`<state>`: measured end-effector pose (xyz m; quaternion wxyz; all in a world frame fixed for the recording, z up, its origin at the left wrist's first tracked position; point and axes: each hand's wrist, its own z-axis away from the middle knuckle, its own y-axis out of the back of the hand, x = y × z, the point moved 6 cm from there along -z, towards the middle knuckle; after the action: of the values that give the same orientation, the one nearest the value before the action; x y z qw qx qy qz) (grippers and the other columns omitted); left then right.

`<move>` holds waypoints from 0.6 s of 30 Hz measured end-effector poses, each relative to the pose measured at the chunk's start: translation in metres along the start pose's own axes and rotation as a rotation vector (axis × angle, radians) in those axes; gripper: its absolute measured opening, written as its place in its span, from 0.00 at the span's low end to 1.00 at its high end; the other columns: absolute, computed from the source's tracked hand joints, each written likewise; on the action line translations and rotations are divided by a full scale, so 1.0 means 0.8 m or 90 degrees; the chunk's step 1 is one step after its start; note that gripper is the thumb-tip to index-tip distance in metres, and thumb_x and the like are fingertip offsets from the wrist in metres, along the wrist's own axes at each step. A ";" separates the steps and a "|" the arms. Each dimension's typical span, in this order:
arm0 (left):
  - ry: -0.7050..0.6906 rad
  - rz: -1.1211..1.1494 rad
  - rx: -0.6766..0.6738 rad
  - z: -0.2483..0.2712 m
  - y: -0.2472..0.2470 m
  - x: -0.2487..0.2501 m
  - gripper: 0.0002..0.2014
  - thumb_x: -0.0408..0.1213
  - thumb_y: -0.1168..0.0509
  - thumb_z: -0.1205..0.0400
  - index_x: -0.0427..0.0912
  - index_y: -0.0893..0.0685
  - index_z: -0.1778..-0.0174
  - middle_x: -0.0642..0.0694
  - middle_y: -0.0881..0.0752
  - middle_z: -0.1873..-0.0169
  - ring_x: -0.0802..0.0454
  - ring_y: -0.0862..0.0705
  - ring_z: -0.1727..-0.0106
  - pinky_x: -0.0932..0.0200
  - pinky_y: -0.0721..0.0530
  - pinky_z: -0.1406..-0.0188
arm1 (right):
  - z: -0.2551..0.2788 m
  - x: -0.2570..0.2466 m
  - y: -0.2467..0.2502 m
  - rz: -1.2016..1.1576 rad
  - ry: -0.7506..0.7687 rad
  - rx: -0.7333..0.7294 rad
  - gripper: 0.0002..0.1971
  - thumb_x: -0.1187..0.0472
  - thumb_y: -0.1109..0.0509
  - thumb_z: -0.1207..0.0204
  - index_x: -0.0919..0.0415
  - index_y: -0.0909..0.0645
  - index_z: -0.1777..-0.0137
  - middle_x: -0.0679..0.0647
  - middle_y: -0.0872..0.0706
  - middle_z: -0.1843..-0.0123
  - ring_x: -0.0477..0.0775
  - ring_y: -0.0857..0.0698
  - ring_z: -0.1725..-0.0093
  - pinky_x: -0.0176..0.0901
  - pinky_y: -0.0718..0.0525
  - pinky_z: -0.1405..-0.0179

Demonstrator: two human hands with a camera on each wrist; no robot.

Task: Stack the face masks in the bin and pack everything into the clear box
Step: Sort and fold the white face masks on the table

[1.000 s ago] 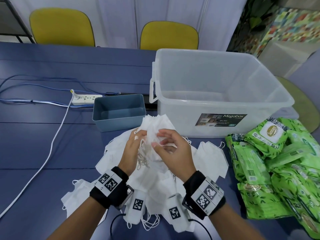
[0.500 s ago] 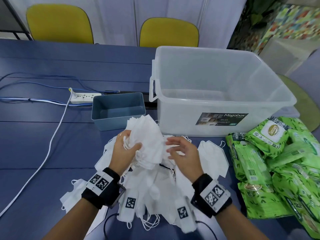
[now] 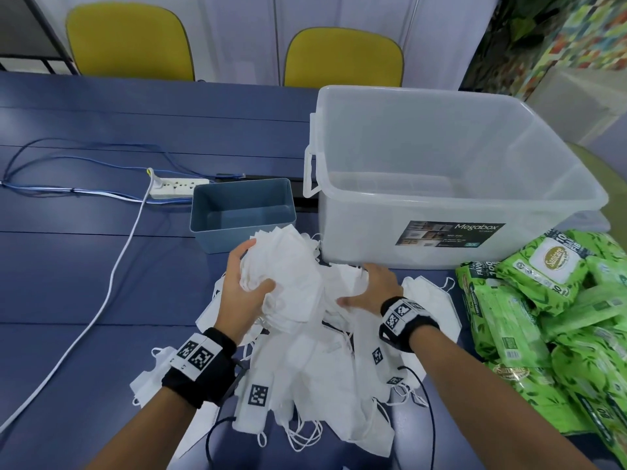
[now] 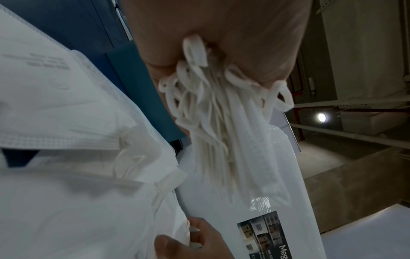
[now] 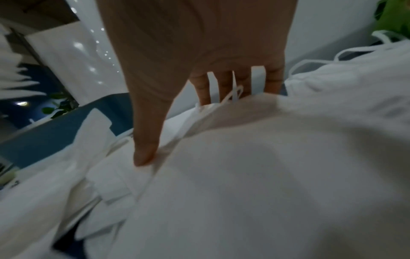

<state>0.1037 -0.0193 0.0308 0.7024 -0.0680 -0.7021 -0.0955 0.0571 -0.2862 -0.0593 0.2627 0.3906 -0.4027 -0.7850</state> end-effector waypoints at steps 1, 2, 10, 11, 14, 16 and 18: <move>0.002 -0.001 0.002 -0.001 0.001 -0.001 0.32 0.30 0.35 0.35 0.57 0.29 0.35 0.62 0.24 0.38 0.58 0.23 0.35 0.61 0.24 0.38 | -0.002 -0.003 -0.003 0.030 -0.003 -0.011 0.49 0.34 0.19 0.48 0.50 0.32 0.27 0.52 0.28 0.28 0.59 0.32 0.25 0.56 0.29 0.28; 0.003 -0.003 0.004 -0.002 0.001 -0.003 0.32 0.30 0.35 0.35 0.59 0.28 0.36 0.61 0.23 0.38 0.55 0.24 0.34 0.58 0.24 0.36 | -0.002 -0.005 -0.004 0.037 -0.003 -0.028 0.48 0.35 0.18 0.47 0.49 0.32 0.28 0.52 0.26 0.28 0.59 0.30 0.26 0.56 0.28 0.29; 0.016 0.010 0.022 -0.009 0.014 -0.009 0.32 0.31 0.35 0.35 0.61 0.28 0.37 0.64 0.23 0.39 0.62 0.23 0.36 0.59 0.23 0.38 | -0.001 0.010 0.014 -0.204 0.023 -0.027 0.26 0.56 0.17 0.35 0.60 0.18 0.37 0.55 0.15 0.43 0.57 0.18 0.39 0.42 0.23 0.43; 0.017 0.017 0.026 -0.009 0.015 -0.010 0.32 0.31 0.35 0.36 0.60 0.28 0.36 0.64 0.23 0.40 0.65 0.23 0.38 0.61 0.23 0.40 | 0.000 0.016 0.020 -0.271 0.027 -0.017 0.20 0.59 0.17 0.35 0.59 0.15 0.44 0.54 0.13 0.49 0.56 0.16 0.45 0.40 0.20 0.49; 0.020 0.023 0.034 -0.009 0.015 -0.012 0.32 0.31 0.35 0.36 0.56 0.28 0.35 0.63 0.23 0.41 0.64 0.23 0.39 0.64 0.23 0.43 | 0.014 0.022 0.041 -0.396 0.050 0.002 0.11 0.68 0.18 0.35 0.55 0.16 0.58 0.49 0.14 0.60 0.48 0.17 0.59 0.27 0.23 0.64; 0.027 0.029 0.039 -0.009 0.014 -0.014 0.32 0.31 0.35 0.36 0.56 0.28 0.35 0.61 0.23 0.41 0.62 0.23 0.39 0.63 0.23 0.43 | 0.021 0.018 0.039 -0.411 0.049 -0.032 0.12 0.67 0.18 0.35 0.59 0.15 0.53 0.51 0.13 0.56 0.47 0.17 0.58 0.32 0.21 0.59; 0.026 0.028 0.035 -0.008 0.009 -0.012 0.32 0.31 0.35 0.36 0.56 0.28 0.34 0.59 0.22 0.40 0.58 0.22 0.38 0.61 0.23 0.42 | 0.025 0.009 0.030 -0.387 0.052 -0.061 0.15 0.64 0.17 0.35 0.65 0.14 0.49 0.55 0.11 0.53 0.50 0.15 0.54 0.39 0.20 0.53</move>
<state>0.1119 -0.0139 0.0211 0.7201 -0.0617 -0.6884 -0.0620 0.0390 -0.2962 -0.0349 0.0500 0.5117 -0.2192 -0.8293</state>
